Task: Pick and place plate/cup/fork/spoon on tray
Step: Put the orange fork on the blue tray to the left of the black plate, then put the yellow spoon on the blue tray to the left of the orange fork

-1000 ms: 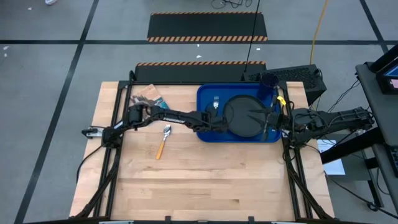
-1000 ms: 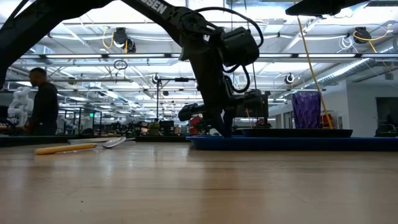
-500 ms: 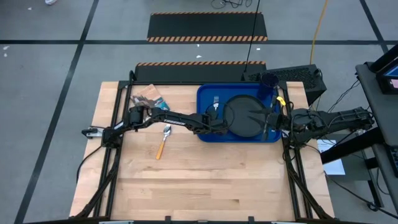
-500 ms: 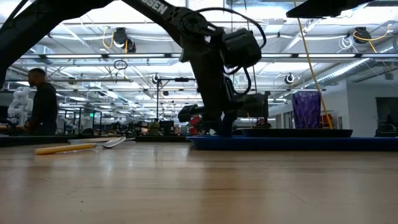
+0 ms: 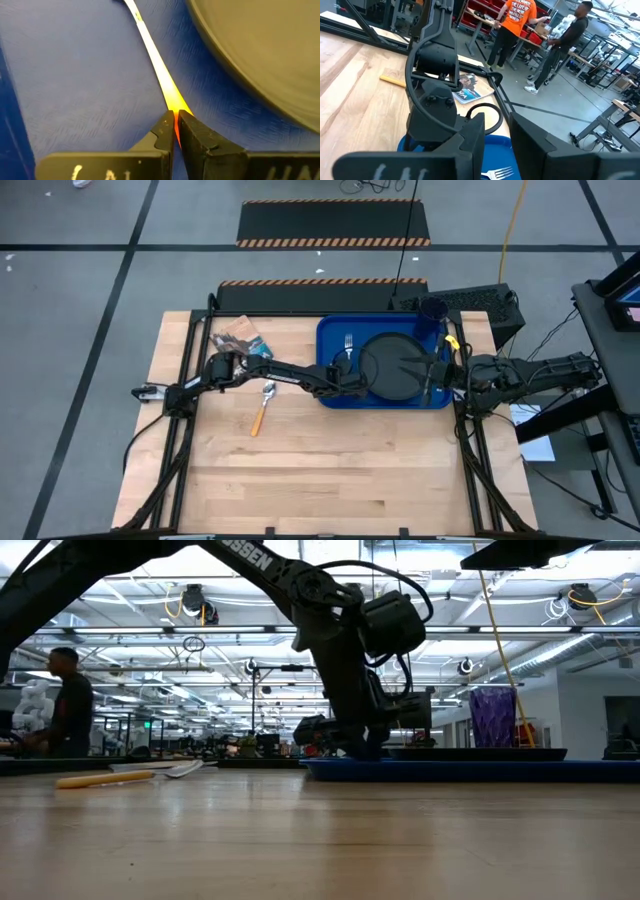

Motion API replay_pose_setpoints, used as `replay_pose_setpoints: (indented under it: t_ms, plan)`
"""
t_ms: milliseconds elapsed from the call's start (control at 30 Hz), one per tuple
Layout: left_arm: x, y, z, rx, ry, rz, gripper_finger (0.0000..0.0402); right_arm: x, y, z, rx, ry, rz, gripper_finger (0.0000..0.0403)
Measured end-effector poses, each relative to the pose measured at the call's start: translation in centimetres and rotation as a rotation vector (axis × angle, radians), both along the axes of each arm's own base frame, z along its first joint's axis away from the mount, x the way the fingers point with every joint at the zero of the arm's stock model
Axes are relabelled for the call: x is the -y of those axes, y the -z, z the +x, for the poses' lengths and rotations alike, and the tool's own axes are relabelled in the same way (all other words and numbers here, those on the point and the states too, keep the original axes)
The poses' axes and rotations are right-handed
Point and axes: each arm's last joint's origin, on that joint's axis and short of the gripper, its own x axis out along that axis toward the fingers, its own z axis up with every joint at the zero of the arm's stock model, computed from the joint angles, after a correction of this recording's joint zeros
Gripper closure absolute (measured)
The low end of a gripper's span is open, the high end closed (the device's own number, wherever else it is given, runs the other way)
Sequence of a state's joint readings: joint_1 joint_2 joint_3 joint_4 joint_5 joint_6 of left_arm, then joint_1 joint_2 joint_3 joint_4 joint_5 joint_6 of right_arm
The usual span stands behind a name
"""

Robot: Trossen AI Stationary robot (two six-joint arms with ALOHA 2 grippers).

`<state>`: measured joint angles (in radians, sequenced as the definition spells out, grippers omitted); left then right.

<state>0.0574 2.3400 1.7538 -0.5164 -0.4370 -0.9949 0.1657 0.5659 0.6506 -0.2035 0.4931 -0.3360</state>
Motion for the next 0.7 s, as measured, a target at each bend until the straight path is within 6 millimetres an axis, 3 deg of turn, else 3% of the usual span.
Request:
replay_pose_setpoints:
  t_ms: [367, 700]
  plan:
    - [0.2, -1.1, -0.2, 0.011, 0.019, -0.021, 0.0376, 0.0, 0.1, 0.0, -0.008, 0.000, 0.001, 0.0319]
    - [2.7, -7.9, -1.8, 0.044, 0.132, 0.055, 0.0376, 0.0, 0.1, 0.0, -0.010, 0.002, 0.007, 0.0319]
